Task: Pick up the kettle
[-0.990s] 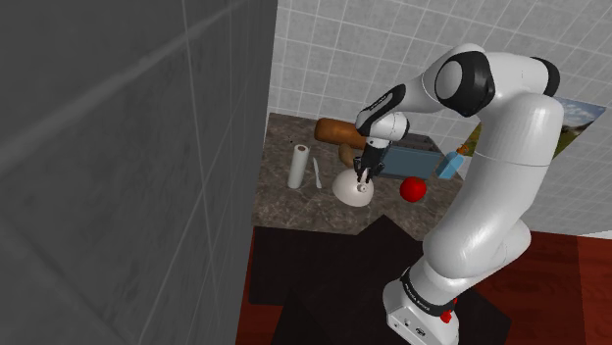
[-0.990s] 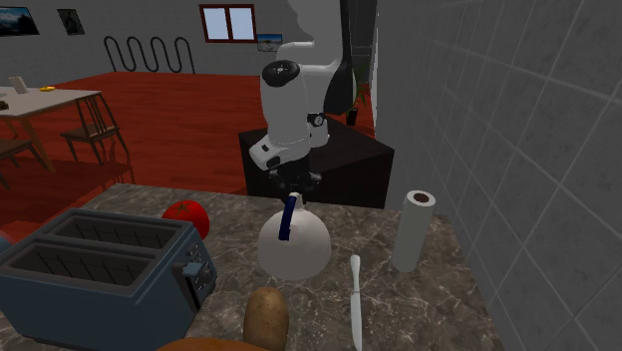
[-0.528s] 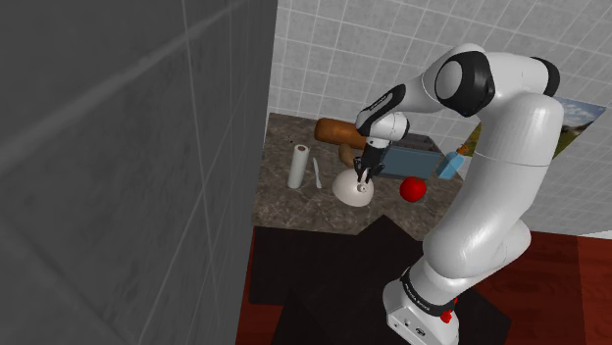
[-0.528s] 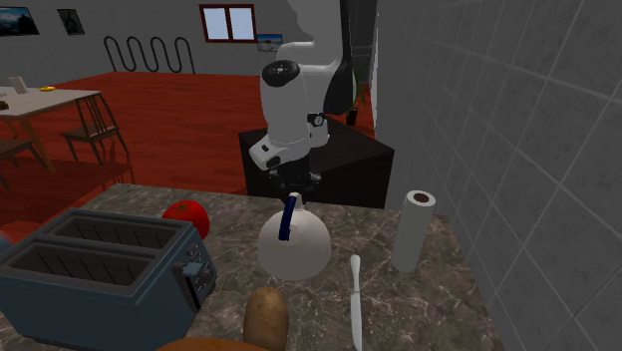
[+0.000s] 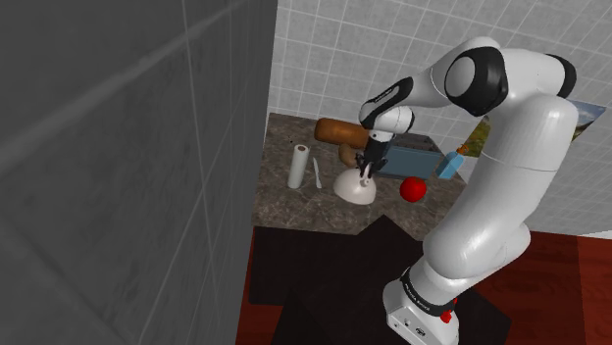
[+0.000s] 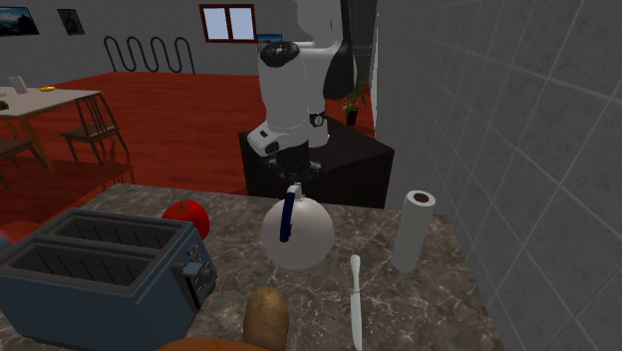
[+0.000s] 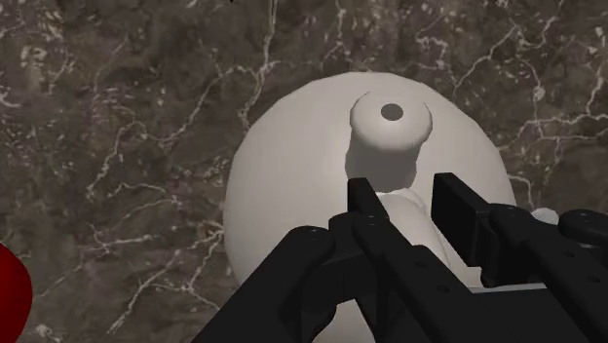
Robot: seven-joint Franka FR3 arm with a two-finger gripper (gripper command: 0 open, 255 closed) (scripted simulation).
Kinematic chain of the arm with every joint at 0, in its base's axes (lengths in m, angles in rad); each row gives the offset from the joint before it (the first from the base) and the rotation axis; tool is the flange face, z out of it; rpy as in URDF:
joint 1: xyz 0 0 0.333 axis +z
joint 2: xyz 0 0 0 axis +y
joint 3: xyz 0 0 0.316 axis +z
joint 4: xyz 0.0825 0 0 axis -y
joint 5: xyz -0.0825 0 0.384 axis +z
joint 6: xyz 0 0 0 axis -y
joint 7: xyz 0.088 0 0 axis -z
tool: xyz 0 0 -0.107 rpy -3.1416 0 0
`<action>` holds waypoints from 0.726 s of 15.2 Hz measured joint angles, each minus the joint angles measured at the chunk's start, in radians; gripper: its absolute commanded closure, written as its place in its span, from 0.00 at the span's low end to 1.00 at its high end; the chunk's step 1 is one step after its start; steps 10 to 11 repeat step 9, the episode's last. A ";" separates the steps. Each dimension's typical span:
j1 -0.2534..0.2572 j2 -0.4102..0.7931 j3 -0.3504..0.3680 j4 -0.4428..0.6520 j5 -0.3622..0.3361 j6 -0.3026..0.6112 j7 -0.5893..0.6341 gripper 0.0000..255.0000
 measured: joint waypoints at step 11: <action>0.008 -0.088 -0.013 0.017 -0.037 -0.100 0.027 1.00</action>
